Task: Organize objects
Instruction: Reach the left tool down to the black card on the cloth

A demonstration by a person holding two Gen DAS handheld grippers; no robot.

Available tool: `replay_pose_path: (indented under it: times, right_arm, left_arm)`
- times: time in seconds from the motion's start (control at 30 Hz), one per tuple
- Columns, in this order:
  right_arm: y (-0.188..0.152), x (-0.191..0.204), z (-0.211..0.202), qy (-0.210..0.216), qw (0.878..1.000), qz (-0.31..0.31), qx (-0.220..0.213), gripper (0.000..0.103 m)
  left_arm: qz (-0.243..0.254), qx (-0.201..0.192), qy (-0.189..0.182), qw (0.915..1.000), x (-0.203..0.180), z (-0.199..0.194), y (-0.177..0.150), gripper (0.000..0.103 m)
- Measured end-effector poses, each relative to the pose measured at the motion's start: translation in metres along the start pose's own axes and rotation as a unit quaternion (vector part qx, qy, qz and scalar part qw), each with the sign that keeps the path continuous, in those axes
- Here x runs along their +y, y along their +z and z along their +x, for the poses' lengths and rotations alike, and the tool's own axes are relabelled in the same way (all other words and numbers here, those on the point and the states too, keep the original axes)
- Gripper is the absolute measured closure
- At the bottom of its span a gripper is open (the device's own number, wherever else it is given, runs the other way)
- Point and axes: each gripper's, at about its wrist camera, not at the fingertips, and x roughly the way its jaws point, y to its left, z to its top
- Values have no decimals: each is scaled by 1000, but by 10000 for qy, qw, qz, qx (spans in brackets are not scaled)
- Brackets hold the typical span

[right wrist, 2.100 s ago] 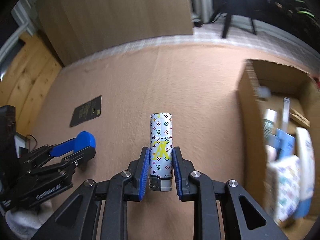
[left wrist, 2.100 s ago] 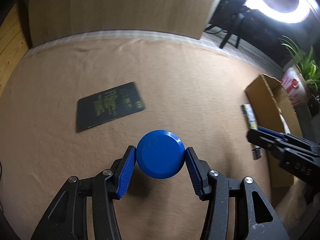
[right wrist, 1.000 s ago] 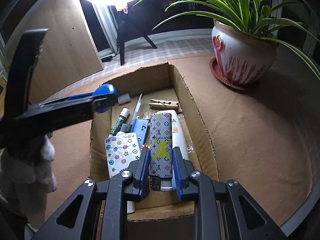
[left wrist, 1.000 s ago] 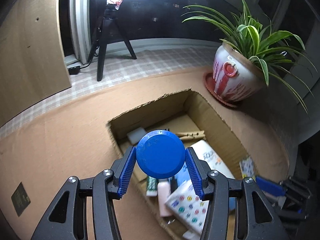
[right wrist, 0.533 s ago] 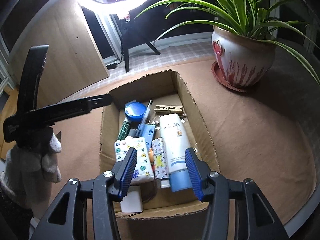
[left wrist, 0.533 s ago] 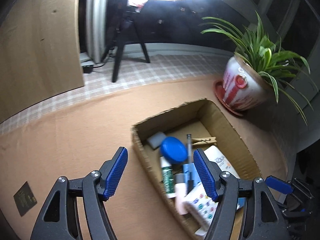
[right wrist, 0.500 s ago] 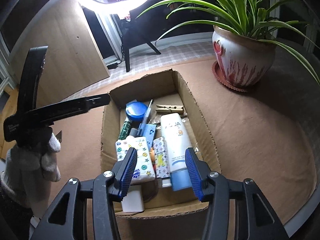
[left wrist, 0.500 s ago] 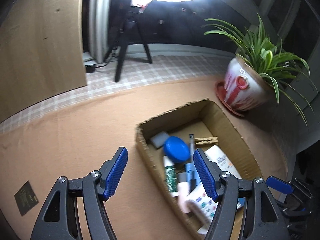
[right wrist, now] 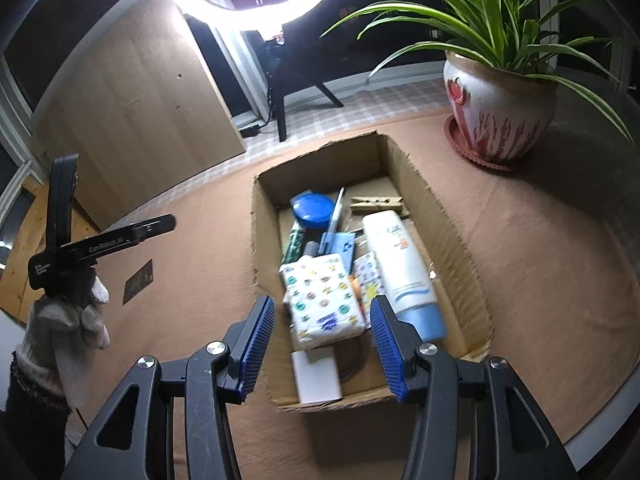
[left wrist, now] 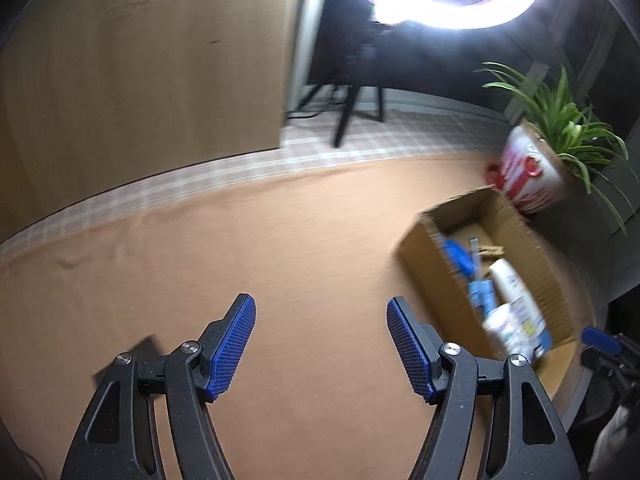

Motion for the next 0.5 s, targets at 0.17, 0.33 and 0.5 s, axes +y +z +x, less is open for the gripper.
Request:
replay_pose_path:
  times: [0.17,0.33,0.5]
  right_arm:
    - [-5,12,-2,-39,10000,39,5,57]
    - [-9,22,-5,-53,9999,89,11,57]
    - [-14,26,-6,-134,9998,133,38,57]
  left_arm:
    - [-315,140,125,9993,68,-4,-6,31]
    - [-654,333,119,9972,127,3,-9,31]
    - [-895,625,89,9940,166,21,-18,31]
